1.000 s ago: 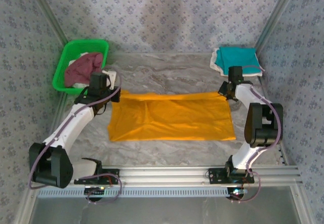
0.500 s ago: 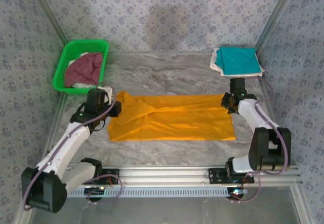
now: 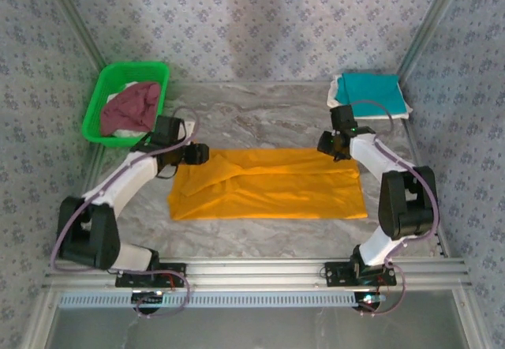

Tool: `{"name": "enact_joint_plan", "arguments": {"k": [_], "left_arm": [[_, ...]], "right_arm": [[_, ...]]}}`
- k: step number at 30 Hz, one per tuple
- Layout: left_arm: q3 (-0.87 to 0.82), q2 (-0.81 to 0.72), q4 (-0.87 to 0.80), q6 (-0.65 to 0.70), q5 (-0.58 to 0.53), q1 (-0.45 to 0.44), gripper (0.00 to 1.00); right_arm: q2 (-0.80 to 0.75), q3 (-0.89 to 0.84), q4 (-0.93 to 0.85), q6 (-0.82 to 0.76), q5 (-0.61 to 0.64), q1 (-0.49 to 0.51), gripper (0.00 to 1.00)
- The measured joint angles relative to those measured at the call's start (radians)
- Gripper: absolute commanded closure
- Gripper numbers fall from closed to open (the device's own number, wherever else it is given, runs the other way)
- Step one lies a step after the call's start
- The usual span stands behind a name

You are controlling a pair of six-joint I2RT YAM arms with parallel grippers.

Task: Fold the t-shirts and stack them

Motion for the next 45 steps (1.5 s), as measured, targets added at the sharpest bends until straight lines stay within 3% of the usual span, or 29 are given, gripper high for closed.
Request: {"name": "enact_joint_plan", "arguments": {"k": [6, 15, 19, 22, 24, 26, 29, 45], "left_arm": [[0.187, 0.227, -0.031, 0.087, 0.043, -0.057, 0.39], [0.222, 0.370, -0.061, 0.144, 0.045, -0.066, 0.39], [0.235, 0.413, -0.059, 0.150, 0.041, -0.067, 0.45], [0.235, 0.433, -0.057, 0.149, 0.037, -0.067, 0.55], [0.235, 0.436, -0.057, 0.146, 0.034, -0.067, 0.71], [0.235, 0.436, -0.053, 0.147, 0.033, -0.067, 0.78], [0.234, 0.435, -0.043, 0.145, 0.029, -0.067, 0.98], [0.222, 0.309, -0.058, 0.131, 0.001, -0.107, 1.00]], "right_arm": [[0.026, -0.007, 0.024, 0.000, -0.011, 0.000, 0.53], [-0.010, -0.068, 0.044, 0.000, -0.011, -0.027, 0.52], [-0.026, -0.068, 0.048, 0.000, -0.010, -0.035, 0.52], [-0.034, -0.074, 0.052, 0.000, -0.011, -0.038, 0.52], [-0.045, -0.084, 0.056, 0.000, -0.011, -0.041, 0.52], [-0.053, -0.085, 0.056, 0.000, -0.011, -0.046, 0.51], [-0.064, -0.088, 0.060, 0.000, -0.010, -0.050, 0.51], [-0.074, -0.097, 0.063, 0.000, -0.011, -0.056, 0.51]]}}
